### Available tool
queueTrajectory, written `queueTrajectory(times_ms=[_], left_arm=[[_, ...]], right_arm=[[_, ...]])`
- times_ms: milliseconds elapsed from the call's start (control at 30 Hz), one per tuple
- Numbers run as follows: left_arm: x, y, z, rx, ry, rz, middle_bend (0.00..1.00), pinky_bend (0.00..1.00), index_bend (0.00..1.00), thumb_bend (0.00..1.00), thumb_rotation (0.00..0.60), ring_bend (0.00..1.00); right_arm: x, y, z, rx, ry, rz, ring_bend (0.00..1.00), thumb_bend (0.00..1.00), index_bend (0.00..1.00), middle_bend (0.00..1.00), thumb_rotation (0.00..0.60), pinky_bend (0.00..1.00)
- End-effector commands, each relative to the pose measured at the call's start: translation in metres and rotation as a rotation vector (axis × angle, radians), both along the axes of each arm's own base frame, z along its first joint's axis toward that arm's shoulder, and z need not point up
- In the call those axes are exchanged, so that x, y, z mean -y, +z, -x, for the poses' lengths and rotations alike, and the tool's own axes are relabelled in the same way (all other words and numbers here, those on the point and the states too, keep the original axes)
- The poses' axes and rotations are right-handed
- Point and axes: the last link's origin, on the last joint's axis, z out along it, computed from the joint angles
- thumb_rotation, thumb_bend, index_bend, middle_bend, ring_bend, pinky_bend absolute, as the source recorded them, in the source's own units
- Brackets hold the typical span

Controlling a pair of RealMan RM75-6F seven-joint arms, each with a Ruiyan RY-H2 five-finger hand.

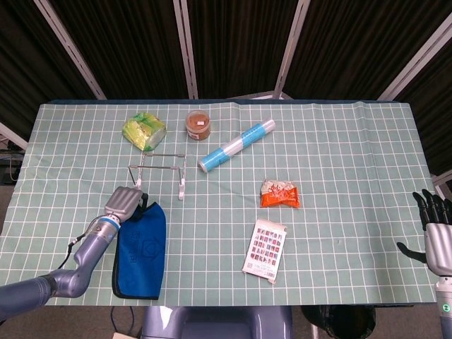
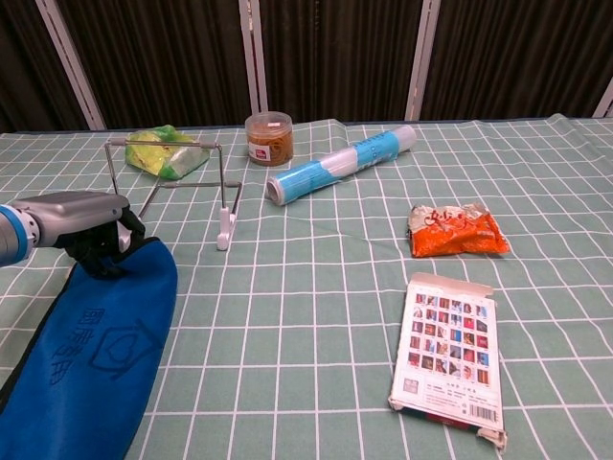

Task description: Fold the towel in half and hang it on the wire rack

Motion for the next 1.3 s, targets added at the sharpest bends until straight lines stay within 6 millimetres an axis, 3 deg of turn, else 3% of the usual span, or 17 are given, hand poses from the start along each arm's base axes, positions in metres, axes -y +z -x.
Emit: queueTrajectory(times_ms=[33,300,467,833,1067,1300], left_arm=[[0.003,0.003,-0.002,0.003,-0.009,0.000,0.95,1.00,0.65,0.75,0.600,0.92],[0.017,0.030,-0.016,0.024,-0.062,-0.006,0.95,1.00,0.71,0.80,0.600,0.92],[0.025,0.073,-0.037,0.019,-0.131,-0.103,0.95,1.00,0.72,0.80,0.600,0.92],[0.035,0.144,-0.082,-0.040,-0.204,-0.287,0.95,1.00,0.73,0.80,0.600,0.92],[0.032,0.163,-0.105,-0.097,-0.197,-0.309,0.95,1.00,0.75,0.80,0.600,0.92],[0.010,0.168,-0.124,-0.108,-0.207,-0.366,0.95,1.00,0.75,0.80,0.600,0.92]], right_arm=[[0.000,0.000,0.000,0.001,0.001,0.001,0.00,0.00,0.00,0.00,0.600,0.00],[-0.002,0.002,-0.003,0.010,0.012,0.005,0.00,0.00,0.00,0.00,0.600,0.00],[-0.004,0.004,-0.006,0.021,0.026,0.006,0.00,0.00,0.00,0.00,0.600,0.00],[-0.005,0.007,-0.008,0.042,0.038,0.008,0.00,0.00,0.00,0.00,0.600,0.00],[-0.007,0.011,-0.009,0.053,0.049,0.016,0.00,0.00,0.00,0.00,0.600,0.00],[-0.007,0.013,-0.010,0.057,0.051,0.019,0.00,0.00,0.00,0.00,0.600,0.00]])
